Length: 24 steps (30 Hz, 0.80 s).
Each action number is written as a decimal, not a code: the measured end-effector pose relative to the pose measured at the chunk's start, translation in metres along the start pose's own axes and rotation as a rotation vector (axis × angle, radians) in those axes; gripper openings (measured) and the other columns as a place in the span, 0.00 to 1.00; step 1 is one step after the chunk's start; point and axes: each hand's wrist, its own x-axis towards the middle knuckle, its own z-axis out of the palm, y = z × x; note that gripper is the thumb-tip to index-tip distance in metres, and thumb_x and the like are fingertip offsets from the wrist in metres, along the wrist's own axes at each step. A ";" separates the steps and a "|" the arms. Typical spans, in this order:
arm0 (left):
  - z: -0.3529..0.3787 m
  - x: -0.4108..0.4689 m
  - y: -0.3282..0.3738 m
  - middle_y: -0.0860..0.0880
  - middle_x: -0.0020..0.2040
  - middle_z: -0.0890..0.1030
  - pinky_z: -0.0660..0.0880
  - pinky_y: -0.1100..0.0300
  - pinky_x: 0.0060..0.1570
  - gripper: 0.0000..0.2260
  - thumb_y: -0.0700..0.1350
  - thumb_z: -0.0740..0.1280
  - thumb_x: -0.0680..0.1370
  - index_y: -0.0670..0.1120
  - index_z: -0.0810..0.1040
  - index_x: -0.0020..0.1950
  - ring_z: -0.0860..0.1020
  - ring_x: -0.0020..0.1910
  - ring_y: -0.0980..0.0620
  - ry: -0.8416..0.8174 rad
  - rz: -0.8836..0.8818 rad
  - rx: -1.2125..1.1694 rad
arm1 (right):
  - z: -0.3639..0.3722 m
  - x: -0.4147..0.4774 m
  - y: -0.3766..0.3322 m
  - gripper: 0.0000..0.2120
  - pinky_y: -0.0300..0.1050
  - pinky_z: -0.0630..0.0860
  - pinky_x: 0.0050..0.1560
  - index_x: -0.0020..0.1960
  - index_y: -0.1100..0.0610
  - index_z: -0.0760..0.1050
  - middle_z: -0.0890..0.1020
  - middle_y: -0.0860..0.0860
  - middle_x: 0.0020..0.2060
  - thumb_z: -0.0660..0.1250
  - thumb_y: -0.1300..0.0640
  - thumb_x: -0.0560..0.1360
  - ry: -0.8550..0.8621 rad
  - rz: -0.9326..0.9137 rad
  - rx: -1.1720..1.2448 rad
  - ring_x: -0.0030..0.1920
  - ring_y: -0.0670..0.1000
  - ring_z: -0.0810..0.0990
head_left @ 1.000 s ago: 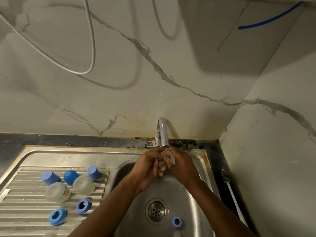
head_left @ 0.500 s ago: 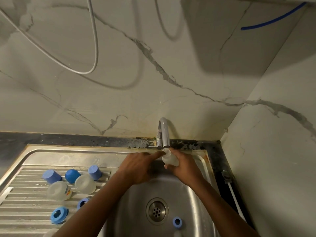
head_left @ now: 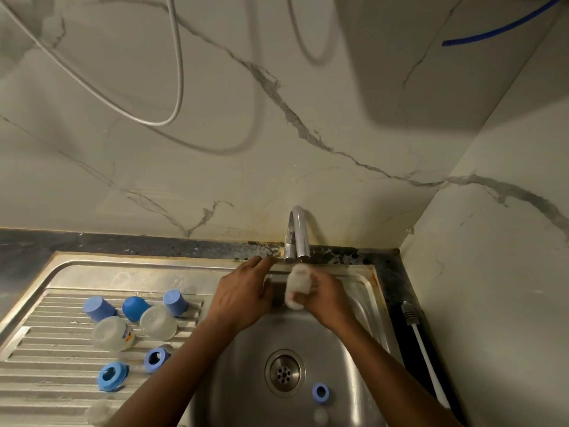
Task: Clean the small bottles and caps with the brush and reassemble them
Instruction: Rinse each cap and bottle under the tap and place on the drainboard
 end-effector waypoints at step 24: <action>0.006 -0.041 -0.011 0.54 0.74 0.73 0.74 0.56 0.68 0.45 0.56 0.80 0.71 0.58 0.60 0.83 0.73 0.70 0.54 -0.147 -0.058 -0.268 | 0.004 -0.024 -0.027 0.27 0.53 0.85 0.54 0.69 0.61 0.74 0.85 0.65 0.57 0.78 0.53 0.75 -0.260 0.566 1.115 0.57 0.62 0.86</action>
